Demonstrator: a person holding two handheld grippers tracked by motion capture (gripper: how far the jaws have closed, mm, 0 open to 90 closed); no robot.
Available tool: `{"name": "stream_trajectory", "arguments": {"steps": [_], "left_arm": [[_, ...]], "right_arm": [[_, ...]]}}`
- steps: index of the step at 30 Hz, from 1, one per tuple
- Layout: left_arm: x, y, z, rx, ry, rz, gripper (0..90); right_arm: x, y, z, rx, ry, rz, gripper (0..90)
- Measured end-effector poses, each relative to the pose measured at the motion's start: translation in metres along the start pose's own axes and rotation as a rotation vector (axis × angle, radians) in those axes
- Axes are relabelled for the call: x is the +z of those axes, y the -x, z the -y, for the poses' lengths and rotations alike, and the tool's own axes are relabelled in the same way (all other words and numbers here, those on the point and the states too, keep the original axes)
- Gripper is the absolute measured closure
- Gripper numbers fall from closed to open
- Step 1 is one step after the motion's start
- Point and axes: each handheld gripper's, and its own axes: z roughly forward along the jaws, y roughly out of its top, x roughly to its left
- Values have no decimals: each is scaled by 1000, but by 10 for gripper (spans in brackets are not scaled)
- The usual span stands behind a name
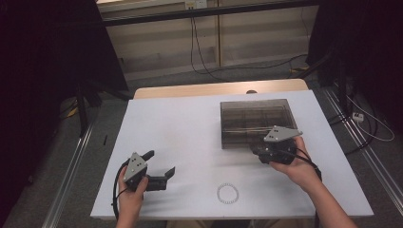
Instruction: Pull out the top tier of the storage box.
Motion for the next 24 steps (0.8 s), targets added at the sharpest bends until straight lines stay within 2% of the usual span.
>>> {"name": "stream_trajectory", "arguments": {"steps": [10,24], "left_arm": [[-1,0,0,-1,3,-1,24],[-1,0,-1,1,3,0,24]], "right_arm": [[-7,-5,5,-13,13,-51,543],[-12,-10,10,-16,24,-73,553]]}}
